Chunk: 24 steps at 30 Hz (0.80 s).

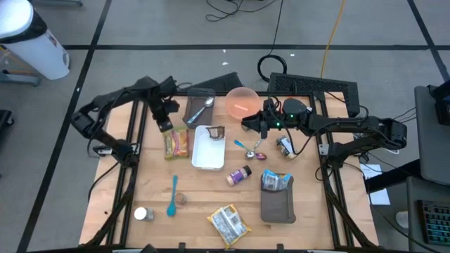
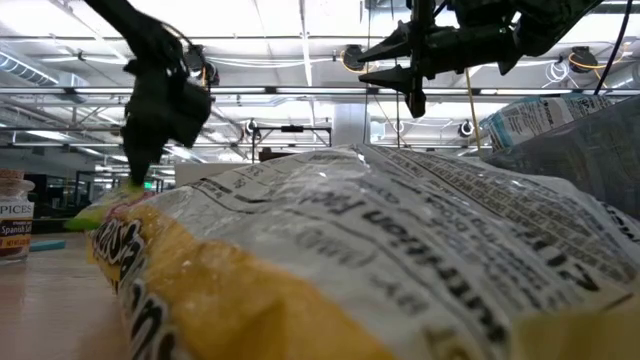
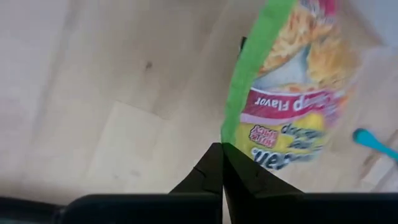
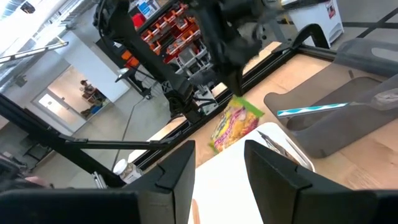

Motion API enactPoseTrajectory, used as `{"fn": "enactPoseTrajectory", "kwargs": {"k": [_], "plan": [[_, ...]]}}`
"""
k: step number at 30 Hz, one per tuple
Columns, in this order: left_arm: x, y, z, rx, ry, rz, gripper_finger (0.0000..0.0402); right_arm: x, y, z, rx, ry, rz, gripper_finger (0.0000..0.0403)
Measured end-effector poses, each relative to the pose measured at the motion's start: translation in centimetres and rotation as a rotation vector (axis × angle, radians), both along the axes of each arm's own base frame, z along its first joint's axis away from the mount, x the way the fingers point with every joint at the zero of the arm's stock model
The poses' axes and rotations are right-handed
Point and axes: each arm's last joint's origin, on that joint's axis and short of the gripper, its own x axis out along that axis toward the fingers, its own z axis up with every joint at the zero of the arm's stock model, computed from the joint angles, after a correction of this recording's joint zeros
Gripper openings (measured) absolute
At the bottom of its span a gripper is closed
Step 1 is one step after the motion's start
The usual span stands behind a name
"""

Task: Pick & Place Food Item
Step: Put the green noodle pack into the bottom black transparent bin

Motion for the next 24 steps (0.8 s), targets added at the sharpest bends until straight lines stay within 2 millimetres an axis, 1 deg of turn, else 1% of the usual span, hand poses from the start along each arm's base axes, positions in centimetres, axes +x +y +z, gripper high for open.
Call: {"fn": "enactPoseTrajectory", "kwargs": {"k": [4,6,8,13,16,19,21,24], "plan": [[0.1,-0.4,3.0,0.065,-0.054,-0.027,0.0001,0.0,0.0,0.0,0.005,0.000,0.000,0.0130],[0.1,-0.7,4.0,0.085,-0.067,-0.037,0.0001,0.0,0.0,0.0,0.004,0.000,0.000,0.0130],[0.2,-1.0,4.5,0.094,-0.076,-0.047,0.0001,0.0,0.0,0.0,0.001,0.000,0.000,0.0130],[0.4,-1.0,4.5,0.096,-0.068,-0.048,0.0001,0.0,0.0,0.0,0.000,0.000,0.000,0.0130],[0.5,-0.4,4.1,0.144,-0.024,-0.028,0.0006,0.0,0.0,0.0,0.000,0.000,0.000,0.0130],[0.0,0.5,3.9,0.187,0.029,0.043,0.0027,0.0,0.0,0.0,0.012,-0.001,-0.001,0.0130],[-0.6,1.2,3.6,0.180,0.047,0.122,0.0044,0.0,0.0,0.0,0.021,-0.001,-0.001,0.0130],[-1.5,2.3,3.5,0.131,-0.011,0.227,0.0076,0.0,0.0,0.0,0.022,-0.002,-0.001,0.0130]]}}
